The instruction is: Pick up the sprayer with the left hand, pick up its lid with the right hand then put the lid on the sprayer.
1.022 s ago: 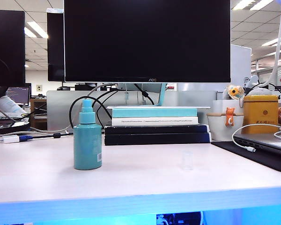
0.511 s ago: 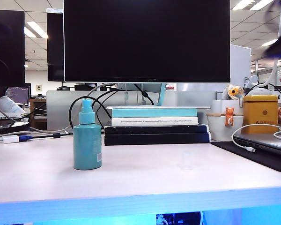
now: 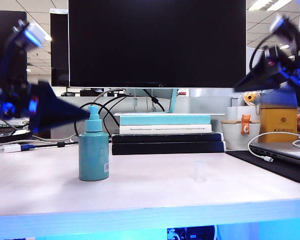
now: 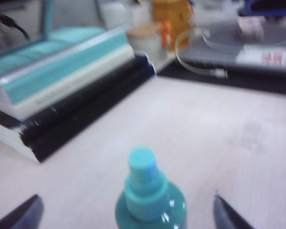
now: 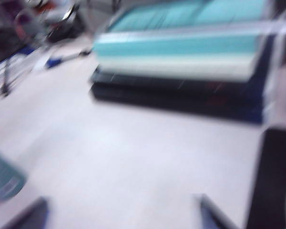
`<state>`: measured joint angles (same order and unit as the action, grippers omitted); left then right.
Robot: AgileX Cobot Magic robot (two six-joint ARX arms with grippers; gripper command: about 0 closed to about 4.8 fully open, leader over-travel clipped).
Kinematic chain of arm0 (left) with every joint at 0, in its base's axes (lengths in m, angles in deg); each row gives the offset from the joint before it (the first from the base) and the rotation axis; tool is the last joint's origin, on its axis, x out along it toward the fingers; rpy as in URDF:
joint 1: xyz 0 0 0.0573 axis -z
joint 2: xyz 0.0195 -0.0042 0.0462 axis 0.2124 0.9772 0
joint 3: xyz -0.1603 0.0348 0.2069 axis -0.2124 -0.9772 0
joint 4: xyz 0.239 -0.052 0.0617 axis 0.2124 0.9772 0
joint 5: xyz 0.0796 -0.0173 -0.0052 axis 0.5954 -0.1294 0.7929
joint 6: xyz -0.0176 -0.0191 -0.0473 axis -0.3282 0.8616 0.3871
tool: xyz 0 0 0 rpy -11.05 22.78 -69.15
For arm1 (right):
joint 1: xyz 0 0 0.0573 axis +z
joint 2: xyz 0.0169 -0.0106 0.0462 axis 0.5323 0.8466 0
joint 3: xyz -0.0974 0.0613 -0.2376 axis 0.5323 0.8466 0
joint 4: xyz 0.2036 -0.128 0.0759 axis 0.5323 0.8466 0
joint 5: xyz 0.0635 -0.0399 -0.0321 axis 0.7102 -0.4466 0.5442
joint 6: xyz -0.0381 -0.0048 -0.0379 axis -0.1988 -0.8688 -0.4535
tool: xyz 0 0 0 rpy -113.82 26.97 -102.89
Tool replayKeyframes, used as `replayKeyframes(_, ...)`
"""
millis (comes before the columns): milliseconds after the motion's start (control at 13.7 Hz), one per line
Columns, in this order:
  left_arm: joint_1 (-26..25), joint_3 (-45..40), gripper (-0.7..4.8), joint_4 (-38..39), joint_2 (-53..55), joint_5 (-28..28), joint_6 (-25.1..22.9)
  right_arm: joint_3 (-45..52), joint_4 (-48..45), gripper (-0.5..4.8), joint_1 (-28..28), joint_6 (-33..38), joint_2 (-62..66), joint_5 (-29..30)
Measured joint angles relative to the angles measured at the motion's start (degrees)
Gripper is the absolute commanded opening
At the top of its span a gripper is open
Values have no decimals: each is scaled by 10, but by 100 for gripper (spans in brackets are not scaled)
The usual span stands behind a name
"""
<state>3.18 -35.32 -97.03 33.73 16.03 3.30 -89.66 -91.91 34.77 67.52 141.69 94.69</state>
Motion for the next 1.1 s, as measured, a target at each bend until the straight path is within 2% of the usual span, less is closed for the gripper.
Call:
replayKeyframes(146,-1,10,479,12,31,-21,-15,0,-22,365,0,-2,44,38)
replayKeyframes(438,0,25,479,19,76,-61,-23,0,-54,365,3,-2,92,45)
replayKeyframes(584,0,43,479,18,105,-86,-20,0,-41,364,17,-19,118,48)
replayKeyframes(657,0,48,467,17,112,-87,-19,0,-31,364,23,-27,119,48)
replayKeyframes(803,0,54,409,16,125,-89,-19,0,1,360,37,-56,119,46)
replayKeyframes(949,1,61,382,17,138,-97,-18,0,30,355,58,-86,119,45)
replayKeyframes(1022,0,69,312,17,148,-101,-18,0,43,355,79,-103,119,37)
replayKeyframes(1095,0,76,306,16,160,-106,-18,0,52,355,98,-111,119,18)
